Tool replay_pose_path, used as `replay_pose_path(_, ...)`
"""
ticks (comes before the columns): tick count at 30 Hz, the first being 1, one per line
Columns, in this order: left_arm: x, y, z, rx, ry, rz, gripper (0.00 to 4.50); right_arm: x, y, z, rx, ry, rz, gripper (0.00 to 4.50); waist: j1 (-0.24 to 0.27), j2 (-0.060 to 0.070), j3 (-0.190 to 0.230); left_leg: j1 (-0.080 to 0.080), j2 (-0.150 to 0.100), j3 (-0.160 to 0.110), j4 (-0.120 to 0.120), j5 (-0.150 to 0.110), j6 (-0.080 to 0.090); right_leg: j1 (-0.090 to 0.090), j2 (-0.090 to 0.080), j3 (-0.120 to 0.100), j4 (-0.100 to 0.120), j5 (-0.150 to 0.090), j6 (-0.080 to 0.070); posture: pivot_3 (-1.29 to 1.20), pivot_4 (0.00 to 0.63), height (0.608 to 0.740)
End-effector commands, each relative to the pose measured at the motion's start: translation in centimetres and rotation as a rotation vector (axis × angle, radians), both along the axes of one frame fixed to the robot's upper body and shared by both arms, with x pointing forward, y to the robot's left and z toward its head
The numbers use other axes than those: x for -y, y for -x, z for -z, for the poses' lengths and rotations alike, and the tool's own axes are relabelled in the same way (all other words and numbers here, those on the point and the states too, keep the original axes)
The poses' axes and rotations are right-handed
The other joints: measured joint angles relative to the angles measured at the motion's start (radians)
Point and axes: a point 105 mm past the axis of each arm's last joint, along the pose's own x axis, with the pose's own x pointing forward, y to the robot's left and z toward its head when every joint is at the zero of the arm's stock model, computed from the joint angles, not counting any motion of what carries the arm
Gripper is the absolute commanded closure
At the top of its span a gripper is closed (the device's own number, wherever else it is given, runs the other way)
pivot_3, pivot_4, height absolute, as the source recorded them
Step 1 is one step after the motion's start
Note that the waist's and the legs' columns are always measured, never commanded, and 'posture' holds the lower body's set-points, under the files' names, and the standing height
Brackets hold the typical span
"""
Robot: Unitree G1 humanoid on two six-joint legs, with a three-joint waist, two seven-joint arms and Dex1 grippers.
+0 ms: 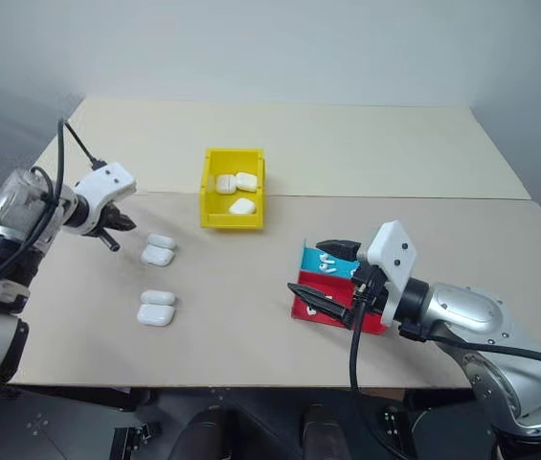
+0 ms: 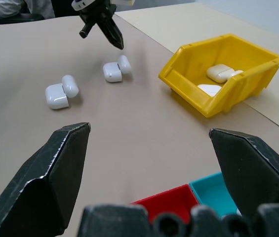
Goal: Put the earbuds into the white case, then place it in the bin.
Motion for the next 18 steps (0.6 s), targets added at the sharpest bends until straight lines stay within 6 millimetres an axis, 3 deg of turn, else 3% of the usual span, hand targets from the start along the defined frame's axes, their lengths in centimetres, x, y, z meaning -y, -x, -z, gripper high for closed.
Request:
replay_pose_path(1, -0.6, 0.2, -1.1, 0.019, 0.025, 0.002, 4.46, -0.3, 0.6, -1.0, 0.041, -0.012, -0.013, 0.0, 0.004, 0.0, 0.0, 0.0, 0.0, 0.0, 0.0, 0.0, 0.0, 0.0, 0.0, 0.0, 0.0, 0.0, 0.0, 0.0, 0.15, 0.74)
replay_pose_path(18, 1.3, -0.4, 1.4, 0.019, 0.115, 0.111, 4.46, -0.6, 1.3, -0.7, 0.03, -0.022, -0.012, 0.0, 0.01, 0.0, 0.0, 0.0, 0.0, 0.0, 0.0, 0.0, 0.0, 0.0, 0.0, 0.0, 0.0, 0.0, 0.0, 0.0, 0.15, 0.74)
